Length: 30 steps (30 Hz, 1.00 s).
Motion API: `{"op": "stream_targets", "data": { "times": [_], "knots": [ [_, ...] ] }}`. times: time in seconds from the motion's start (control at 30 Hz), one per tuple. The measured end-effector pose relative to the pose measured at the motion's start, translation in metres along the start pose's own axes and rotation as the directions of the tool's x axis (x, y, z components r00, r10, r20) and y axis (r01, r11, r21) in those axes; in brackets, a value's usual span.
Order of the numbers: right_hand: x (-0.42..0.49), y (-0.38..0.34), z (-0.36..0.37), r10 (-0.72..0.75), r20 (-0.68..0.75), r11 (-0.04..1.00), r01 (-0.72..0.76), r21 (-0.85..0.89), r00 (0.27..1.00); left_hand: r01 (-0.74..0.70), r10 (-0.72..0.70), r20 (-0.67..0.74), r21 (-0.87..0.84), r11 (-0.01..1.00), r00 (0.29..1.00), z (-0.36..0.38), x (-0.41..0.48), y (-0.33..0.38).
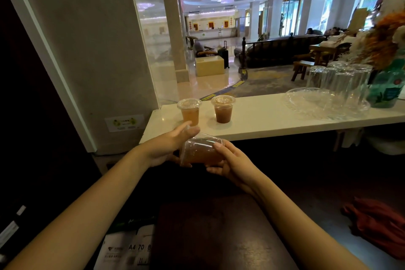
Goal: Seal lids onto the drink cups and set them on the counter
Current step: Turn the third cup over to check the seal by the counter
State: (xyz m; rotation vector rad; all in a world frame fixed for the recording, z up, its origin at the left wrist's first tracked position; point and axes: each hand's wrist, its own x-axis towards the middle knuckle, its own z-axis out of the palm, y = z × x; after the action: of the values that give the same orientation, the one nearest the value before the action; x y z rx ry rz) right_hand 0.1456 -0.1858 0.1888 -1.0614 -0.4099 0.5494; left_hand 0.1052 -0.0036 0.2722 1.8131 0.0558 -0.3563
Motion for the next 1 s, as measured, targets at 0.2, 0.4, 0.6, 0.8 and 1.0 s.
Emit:
{"op": "stream_targets", "data": {
  "times": [0.2,0.4,0.6,0.8,1.0],
  "knots": [
    [-0.001,0.001,-0.006,0.064,-0.01,0.998,-0.064,0.029,0.998,0.058,-0.058,-0.03,0.016,0.998,0.998,0.003,0.003,0.0],
    [0.002,0.007,-0.003,0.229,-0.051,0.973,-0.227,0.043,0.972,-0.134,0.161,-0.086,0.262,0.956,0.983,0.011,0.008,-0.008],
    [-0.004,0.014,-0.008,0.078,-0.035,0.993,-0.075,0.088,0.996,0.132,-0.134,0.014,0.106,0.986,0.991,0.006,0.011,-0.002],
    [-0.01,0.02,-0.014,0.233,-0.014,0.964,-0.229,0.134,0.972,0.163,-0.167,0.015,0.153,0.975,0.986,0.013,0.019,-0.006],
    [-0.006,0.02,-0.024,0.385,-0.041,0.913,-0.374,0.164,0.922,0.176,-0.174,0.075,-0.024,0.984,0.982,0.015,0.02,-0.02]
  ]
}}
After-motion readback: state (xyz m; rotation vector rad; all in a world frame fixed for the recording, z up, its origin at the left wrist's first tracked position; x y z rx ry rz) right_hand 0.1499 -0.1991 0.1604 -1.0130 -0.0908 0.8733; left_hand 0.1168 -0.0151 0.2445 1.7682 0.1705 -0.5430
